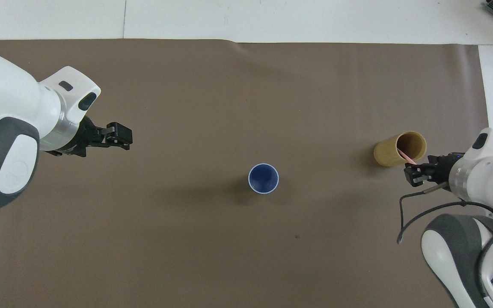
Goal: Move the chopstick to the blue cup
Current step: 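Retract the left gripper while the right gripper lifts the pink stick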
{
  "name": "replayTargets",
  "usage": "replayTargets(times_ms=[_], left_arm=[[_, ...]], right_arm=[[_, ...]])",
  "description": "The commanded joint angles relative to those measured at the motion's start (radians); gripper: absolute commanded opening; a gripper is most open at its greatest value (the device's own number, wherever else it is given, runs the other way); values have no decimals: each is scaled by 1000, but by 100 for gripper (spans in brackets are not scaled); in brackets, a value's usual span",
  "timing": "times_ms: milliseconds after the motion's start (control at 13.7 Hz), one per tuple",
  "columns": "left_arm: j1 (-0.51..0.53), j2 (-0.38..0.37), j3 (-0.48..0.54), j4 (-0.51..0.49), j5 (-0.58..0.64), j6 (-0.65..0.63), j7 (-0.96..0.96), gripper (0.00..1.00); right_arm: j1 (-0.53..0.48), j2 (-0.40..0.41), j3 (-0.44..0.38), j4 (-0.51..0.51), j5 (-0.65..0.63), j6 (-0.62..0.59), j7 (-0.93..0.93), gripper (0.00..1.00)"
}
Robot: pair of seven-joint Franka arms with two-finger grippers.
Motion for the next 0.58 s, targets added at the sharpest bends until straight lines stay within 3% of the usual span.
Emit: replayTargets(times_ms=[0,365,511], left_arm=[[77,-17,-12,-24,-5,-20,59,100],[228,-22,-11,-26,-3,-79,224,100],[294,-42,-11,-24,-3,-86,290,100]], right_arm=[[-3,-35,0,-36,19,17,-59,56],[-3,-59,1,-56,19,-24,-71,45],[6,-58,1,-56,19,-13,-71,34]])
